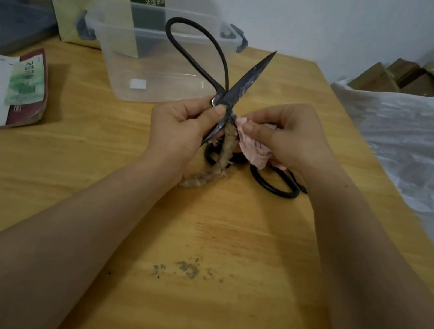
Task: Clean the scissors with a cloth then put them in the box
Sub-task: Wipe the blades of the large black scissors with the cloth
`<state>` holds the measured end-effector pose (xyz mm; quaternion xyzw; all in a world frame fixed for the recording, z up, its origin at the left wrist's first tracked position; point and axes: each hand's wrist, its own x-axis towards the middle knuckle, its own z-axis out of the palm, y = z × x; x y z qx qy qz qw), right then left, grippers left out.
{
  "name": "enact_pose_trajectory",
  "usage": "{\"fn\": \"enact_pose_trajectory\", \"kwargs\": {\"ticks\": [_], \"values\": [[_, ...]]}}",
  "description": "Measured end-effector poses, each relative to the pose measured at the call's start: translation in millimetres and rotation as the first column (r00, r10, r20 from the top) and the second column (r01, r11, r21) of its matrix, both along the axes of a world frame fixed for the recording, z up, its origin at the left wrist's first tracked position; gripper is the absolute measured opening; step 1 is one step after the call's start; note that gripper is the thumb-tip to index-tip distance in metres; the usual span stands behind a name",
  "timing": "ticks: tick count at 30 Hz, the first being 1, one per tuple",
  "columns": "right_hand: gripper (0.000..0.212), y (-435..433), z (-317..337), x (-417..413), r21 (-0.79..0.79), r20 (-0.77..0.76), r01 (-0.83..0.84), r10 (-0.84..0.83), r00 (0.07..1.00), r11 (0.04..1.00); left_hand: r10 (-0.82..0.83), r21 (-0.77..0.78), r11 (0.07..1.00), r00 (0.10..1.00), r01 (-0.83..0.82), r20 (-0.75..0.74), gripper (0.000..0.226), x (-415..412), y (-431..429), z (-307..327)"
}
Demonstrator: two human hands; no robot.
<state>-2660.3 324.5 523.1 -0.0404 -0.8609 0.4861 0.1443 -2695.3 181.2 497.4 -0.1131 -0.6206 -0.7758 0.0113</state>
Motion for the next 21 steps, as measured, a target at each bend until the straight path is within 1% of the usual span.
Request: {"fn": "enact_pose_trajectory", "kwargs": {"ticks": [2,3,6,8,10,12,14,17,19,21], "values": [[0.015,-6,1,-2,-0.058,-0.041,0.021,-0.024,0.999,0.998,-0.006,-0.012,1.000,1.000,0.005,-0.027,0.017,2,1,0],[0.016,-8,2,-3,-0.059,-0.054,0.022,-0.025,0.998,0.998,-0.003,-0.017,1.000,1.000,0.003,-0.029,0.017,2,1,0],[0.014,-7,0,-5,0.031,-0.044,-0.013,0.014,0.999,0.999,-0.007,0.004,1.000,1.000,0.007,0.007,0.016,1,-2,0],[0.013,0,-4,-5,0.105,0.001,-0.032,0.032,0.999,0.994,0.000,0.020,1.000,0.999,0.000,0.039,0.016,0,-4,0],[0.015,7,-8,-4,0.142,0.041,-0.033,0.028,0.999,0.989,0.010,0.041,0.999,0.998,-0.013,0.062,0.016,-2,-6,1],[0.015,8,-9,-3,0.126,0.030,-0.011,0.007,1.000,0.992,0.012,0.049,0.999,0.998,-0.015,0.058,0.014,-3,-7,3],[0.013,4,-5,-4,0.066,-0.020,0.030,-0.029,0.999,0.997,0.016,0.054,0.998,0.999,-0.018,0.050,0.012,-4,-7,4],[0.014,-7,1,-8,0.002,-0.049,0.035,-0.035,0.998,0.999,0.003,0.019,1.000,1.000,-0.003,0.017,0.015,-2,-5,2],[0.013,-13,1,-9,0.011,-0.062,0.013,-0.013,0.998,1.000,0.001,0.009,1.000,1.000,-0.001,0.020,0.018,-2,-5,0],[0.014,-12,0,-9,0.069,-0.055,0.007,-0.004,0.998,0.998,0.005,0.023,1.000,0.999,-0.006,0.043,0.018,-2,-6,0]]}}
